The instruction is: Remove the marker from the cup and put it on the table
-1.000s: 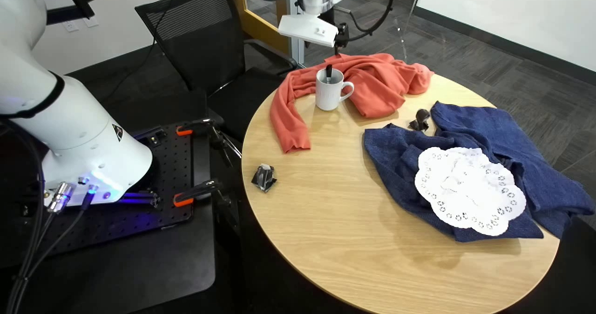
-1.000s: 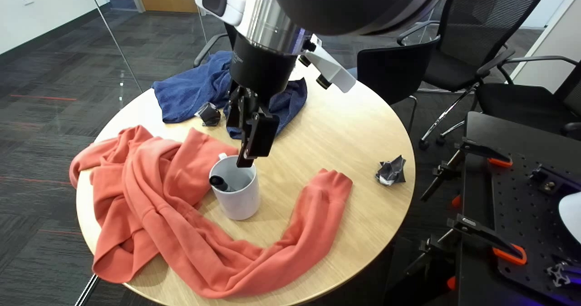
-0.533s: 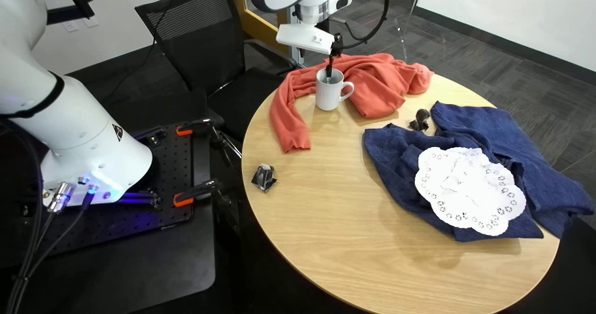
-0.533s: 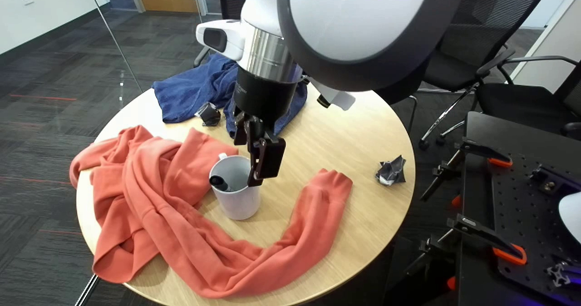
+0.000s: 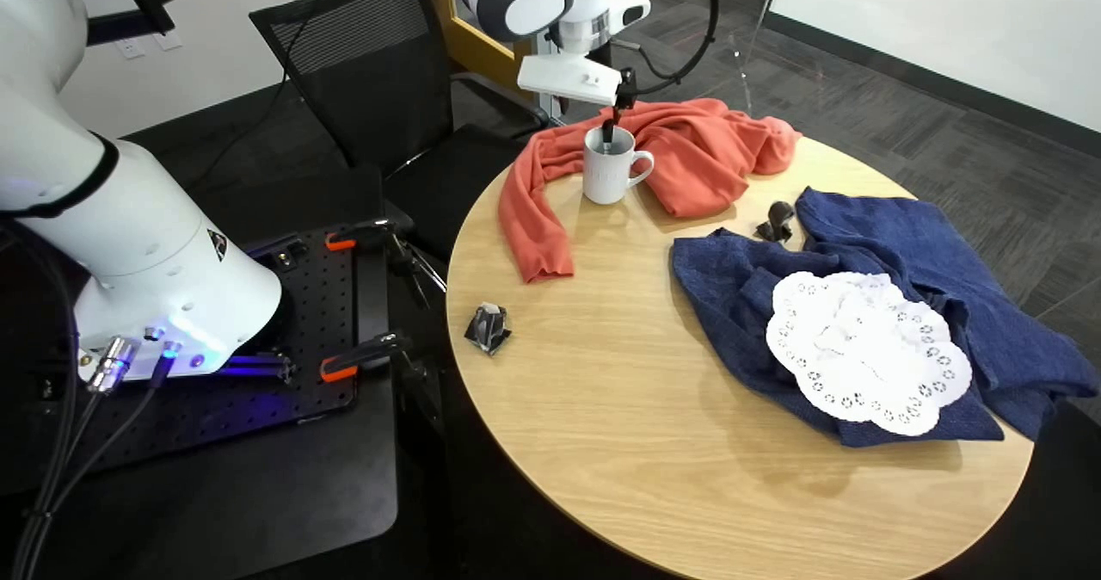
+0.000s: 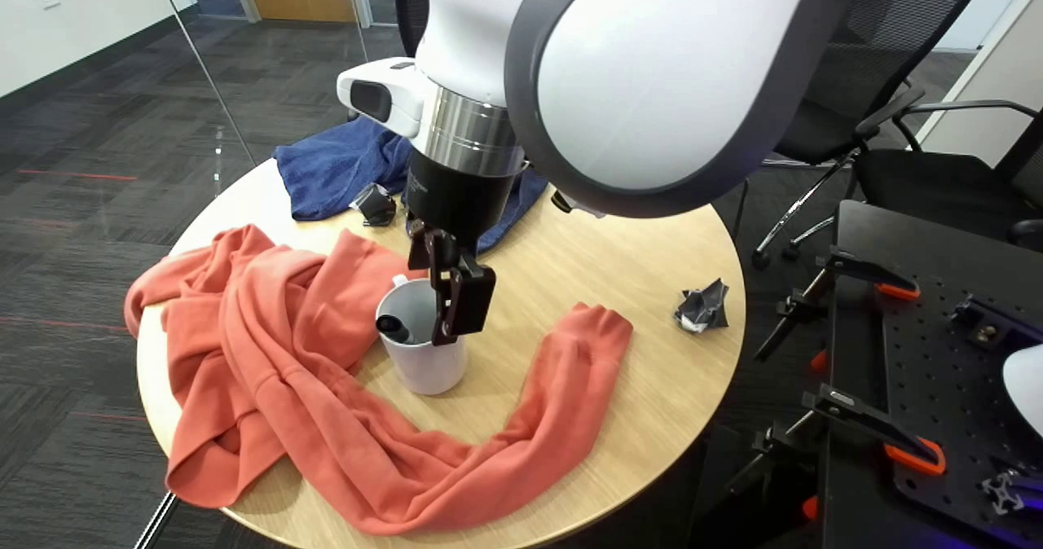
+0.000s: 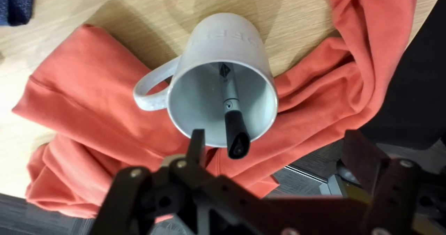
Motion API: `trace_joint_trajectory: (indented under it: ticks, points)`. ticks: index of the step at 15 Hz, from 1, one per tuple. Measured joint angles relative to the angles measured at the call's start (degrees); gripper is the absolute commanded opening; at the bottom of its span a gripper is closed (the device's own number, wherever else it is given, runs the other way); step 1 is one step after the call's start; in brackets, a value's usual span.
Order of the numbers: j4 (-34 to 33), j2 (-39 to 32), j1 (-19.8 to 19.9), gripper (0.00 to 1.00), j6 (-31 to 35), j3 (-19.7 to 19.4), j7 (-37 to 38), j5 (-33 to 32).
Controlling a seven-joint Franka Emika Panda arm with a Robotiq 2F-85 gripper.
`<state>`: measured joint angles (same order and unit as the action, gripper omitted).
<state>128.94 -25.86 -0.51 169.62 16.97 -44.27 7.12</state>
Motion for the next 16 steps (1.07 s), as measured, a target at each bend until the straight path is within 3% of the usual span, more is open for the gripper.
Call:
trace_joint_trajectory:
  ticks: [1, 6, 7, 11, 16]
  points:
    - [-0.36, -0.34, 0.0, 0.8, 0.07, 0.0, 0.88, -1.0]
    - [-2.09, -1.85, 0.07, 0.64, 0.11, 0.0, 3.8, -4.63]
    - [-2.42, -2.16, 0.09, 0.67, 0.11, -0.02, 4.23, -5.12]
    - [-3.93, -3.7, 0.16, 0.64, 0.11, -0.27, 5.55, -7.21]
    - [-5.71, -6.11, 0.22, 0.67, 0.11, -0.43, 6.8, -9.17]
